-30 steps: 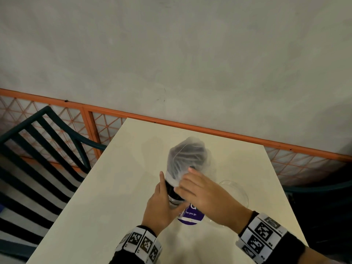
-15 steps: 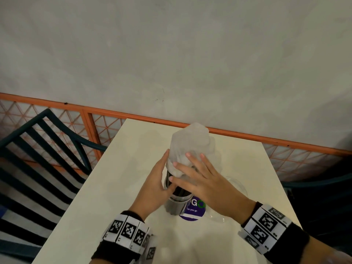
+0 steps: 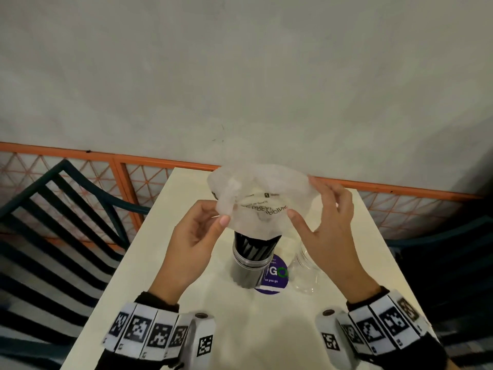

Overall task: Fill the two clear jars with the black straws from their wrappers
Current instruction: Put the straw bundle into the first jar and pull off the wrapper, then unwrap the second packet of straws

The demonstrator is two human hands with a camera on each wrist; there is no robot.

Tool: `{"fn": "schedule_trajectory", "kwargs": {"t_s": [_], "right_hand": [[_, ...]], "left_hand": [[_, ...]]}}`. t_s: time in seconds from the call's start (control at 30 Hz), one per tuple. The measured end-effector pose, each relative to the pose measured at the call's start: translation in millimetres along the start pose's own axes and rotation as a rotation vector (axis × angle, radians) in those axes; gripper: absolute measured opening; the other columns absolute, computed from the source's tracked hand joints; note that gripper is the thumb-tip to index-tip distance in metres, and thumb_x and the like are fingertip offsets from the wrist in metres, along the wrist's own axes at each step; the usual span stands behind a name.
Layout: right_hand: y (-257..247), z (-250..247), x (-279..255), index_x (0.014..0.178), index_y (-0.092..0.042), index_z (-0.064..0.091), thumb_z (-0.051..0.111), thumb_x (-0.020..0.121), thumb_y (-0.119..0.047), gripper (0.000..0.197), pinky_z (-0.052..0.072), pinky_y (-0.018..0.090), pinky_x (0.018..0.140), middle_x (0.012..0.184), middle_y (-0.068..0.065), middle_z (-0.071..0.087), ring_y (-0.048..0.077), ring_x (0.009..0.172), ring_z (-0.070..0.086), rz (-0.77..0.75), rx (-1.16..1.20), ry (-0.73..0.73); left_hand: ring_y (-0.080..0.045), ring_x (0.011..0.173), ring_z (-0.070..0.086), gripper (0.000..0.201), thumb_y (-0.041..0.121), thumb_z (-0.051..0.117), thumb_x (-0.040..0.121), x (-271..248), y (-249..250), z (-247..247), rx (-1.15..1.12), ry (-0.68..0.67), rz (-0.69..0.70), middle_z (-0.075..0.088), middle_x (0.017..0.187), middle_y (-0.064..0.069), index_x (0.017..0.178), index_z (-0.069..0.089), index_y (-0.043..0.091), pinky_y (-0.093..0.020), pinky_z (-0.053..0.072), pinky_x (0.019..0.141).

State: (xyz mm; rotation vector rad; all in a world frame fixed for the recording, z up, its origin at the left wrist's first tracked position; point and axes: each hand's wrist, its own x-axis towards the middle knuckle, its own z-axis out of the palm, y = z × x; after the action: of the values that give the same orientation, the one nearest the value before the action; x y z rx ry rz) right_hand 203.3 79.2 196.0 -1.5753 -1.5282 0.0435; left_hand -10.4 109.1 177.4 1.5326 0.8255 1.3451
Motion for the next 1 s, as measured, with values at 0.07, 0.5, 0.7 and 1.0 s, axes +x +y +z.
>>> {"fn": "schedule_trajectory", "kwargs": {"t_s": [0.07,0.5,0.7,1.0], "right_hand": [[-2.7,-2.4,-10.0,0.136,-0.021,0.040,0.066,0.082,-0.031,0.061,0.036,0.021,0.093,0.121,-0.003,0.030,0.016,0.114,0.038,0.169,0.109,-0.008],[-32.3,-8.4,-100.0,0.093,-0.013,0.067,0.075,0.073,-0.020,0.023,0.051,0.018,0.065,0.082,0.008,0.068,0.008,0.073,0.061,0.461,0.676,-0.587],[-14.5,18.2,-150.2,0.056,-0.011,0.039,0.060,0.077,-0.002,0.031,0.032,0.016,0.046,0.051,0.005,0.041,0.010,0.050,0.039,0.511,0.223,-0.141],[15.4,-0.1,-184.3,0.093,-0.011,0.061,0.058,0.090,-0.019,0.009,0.057,0.031,0.077,0.093,0.001,0.069,0.017,0.089,0.068,0.724,0.740,-0.688]], "left_hand": [[-0.022,0.099,0.064,0.027,0.041,0.062,0.077,-9.3,7.8,-8.1,-0.032,-0.011,0.013,0.070,0.099,-0.002,0.095,0.061,0.022,-0.035,0.051,0.089],[-0.027,0.090,0.066,0.048,0.048,0.076,0.059,-91.1,10.5,-61.4,-0.041,-0.151,-0.242,0.070,0.095,-0.013,0.086,0.067,0.009,-0.029,0.055,0.079],[-0.008,0.049,0.035,0.022,0.008,0.061,0.069,-135.3,-10.1,-69.6,0.457,0.142,-0.205,0.041,0.057,-0.003,0.061,0.042,0.013,-0.013,0.029,0.048],[-0.011,0.078,0.068,0.026,0.018,0.063,0.083,-188.1,-9.0,-48.9,0.395,-0.198,-0.549,0.070,0.092,0.004,0.102,0.057,0.034,-0.016,0.052,0.065]]}}
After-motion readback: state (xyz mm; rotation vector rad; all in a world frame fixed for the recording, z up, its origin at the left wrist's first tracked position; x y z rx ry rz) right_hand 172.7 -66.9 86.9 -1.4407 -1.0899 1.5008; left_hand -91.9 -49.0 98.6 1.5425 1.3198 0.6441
